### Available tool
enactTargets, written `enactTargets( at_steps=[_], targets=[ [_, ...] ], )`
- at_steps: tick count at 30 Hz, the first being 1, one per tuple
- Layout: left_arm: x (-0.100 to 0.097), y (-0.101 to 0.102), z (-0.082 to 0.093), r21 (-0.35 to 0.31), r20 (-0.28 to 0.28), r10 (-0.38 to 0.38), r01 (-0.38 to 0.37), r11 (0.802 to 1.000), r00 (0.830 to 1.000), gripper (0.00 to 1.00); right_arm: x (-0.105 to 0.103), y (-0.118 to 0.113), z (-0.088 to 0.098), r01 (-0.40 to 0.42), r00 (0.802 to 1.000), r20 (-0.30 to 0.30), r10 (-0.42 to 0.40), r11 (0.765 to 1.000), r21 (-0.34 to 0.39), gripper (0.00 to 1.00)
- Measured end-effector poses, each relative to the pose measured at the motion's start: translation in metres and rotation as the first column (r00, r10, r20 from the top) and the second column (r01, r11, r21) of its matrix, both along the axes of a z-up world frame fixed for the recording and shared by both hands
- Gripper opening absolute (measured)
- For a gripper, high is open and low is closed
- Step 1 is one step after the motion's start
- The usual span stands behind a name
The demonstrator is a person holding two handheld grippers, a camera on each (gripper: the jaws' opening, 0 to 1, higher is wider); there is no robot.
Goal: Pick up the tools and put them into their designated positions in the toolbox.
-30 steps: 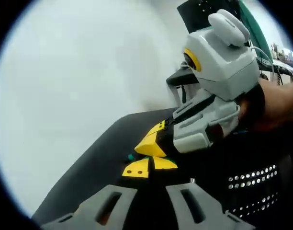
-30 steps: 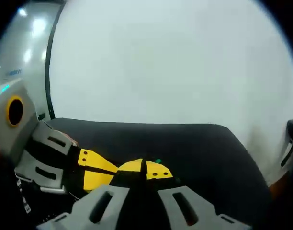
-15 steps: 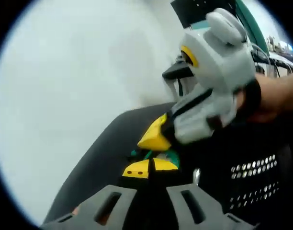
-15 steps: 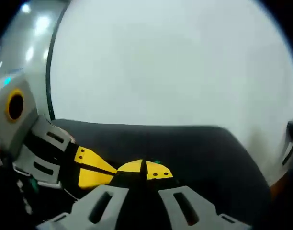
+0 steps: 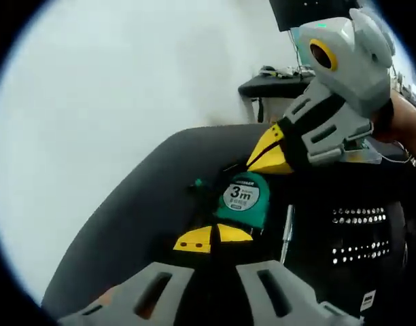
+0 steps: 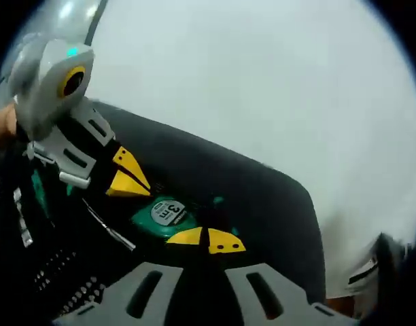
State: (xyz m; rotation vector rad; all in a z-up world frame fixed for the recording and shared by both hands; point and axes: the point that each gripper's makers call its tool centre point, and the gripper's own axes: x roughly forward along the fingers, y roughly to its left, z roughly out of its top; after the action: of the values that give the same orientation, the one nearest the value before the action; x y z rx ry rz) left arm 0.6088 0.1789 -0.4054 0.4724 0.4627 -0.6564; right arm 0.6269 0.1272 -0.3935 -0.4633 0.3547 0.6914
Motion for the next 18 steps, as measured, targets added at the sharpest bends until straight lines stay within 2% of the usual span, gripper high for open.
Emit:
enactTargets(
  at_steps=[2, 4, 6, 8, 11, 12, 13, 14, 15, 16, 17, 18],
  targets=[
    [0.003, -0.002, 0.001, -0.033, -0.011, 0.003, -0.003, 0.999, 1.000, 0.00, 0.007, 0.000, -0.001, 0.033, 0.999, -0.034, -0.033, 0.999, 0.027, 0.00],
    [0.000, 0.000, 0.001, -0.041, -0.031, 0.001, -0.003, 0.999, 1.000, 0.00, 0.010, 0.002, -0.002, 0.021, 0.999, -0.030, -0.021, 1.000, 0.011, 0.00],
    [-0.001, 0.001, 0.001, -0.049, -0.032, 0.001, -0.002, 0.999, 0.999, 0.00, 0.010, 0.002, -0.003, 0.018, 1.000, -0.006, -0.018, 0.998, -0.055, 0.00],
    [-0.004, -0.001, 0.004, -0.035, -0.022, -0.010, 0.009, 0.999, 1.000, 0.00, 0.008, 0.002, -0.003, 0.015, 1.000, 0.019, -0.013, 0.998, -0.063, 0.00],
    [-0.009, -0.028, 0.036, -0.192, 0.022, -0.025, 0.029, 0.981, 0.999, 0.00, 0.006, 0.001, -0.002, 0.011, 0.999, 0.045, -0.009, 0.999, -0.036, 0.00],
    [-0.005, -0.033, 0.039, -0.171, 0.058, -0.038, 0.047, 0.984, 0.998, 0.00, 0.009, 0.002, 0.001, -0.047, 0.997, 0.055, 0.050, 0.998, -0.051, 0.00],
    [0.002, -0.032, 0.032, -0.059, 0.081, -0.044, 0.049, 0.997, 0.996, 0.00, 0.007, 0.001, 0.000, -0.041, 0.999, 0.014, 0.042, 0.999, -0.014, 0.00],
    [0.005, -0.030, 0.027, 0.006, 0.078, -0.045, 0.045, 0.999, 0.996, 0.00, 0.006, -0.001, 0.001, -0.001, 0.998, -0.057, 0.005, 0.997, 0.075, 0.00],
    [0.007, -0.036, 0.022, 0.012, 0.075, -0.066, 0.065, 0.998, 0.995, 0.00, 0.007, -0.001, 0.005, 0.054, 0.990, -0.138, -0.029, 0.981, 0.188, 0.00],
    [0.005, -0.042, 0.020, -0.024, 0.060, -0.082, 0.083, 0.996, 0.995, 0.00, 0.009, -0.002, 0.011, 0.116, 0.976, -0.211, -0.054, 0.948, 0.296, 0.00],
    [0.008, -0.052, 0.027, -0.131, 0.088, -0.069, 0.080, 0.988, 0.994, 0.00, 0.012, -0.003, 0.018, 0.168, 0.964, -0.258, -0.071, 0.911, 0.376, 0.00],
    [0.005, -0.050, 0.020, -0.102, 0.059, -0.082, 0.088, 0.991, 0.995, 0.00, 0.016, -0.004, 0.023, 0.194, 0.961, -0.261, -0.089, 0.890, 0.412, 0.00]
  ],
)
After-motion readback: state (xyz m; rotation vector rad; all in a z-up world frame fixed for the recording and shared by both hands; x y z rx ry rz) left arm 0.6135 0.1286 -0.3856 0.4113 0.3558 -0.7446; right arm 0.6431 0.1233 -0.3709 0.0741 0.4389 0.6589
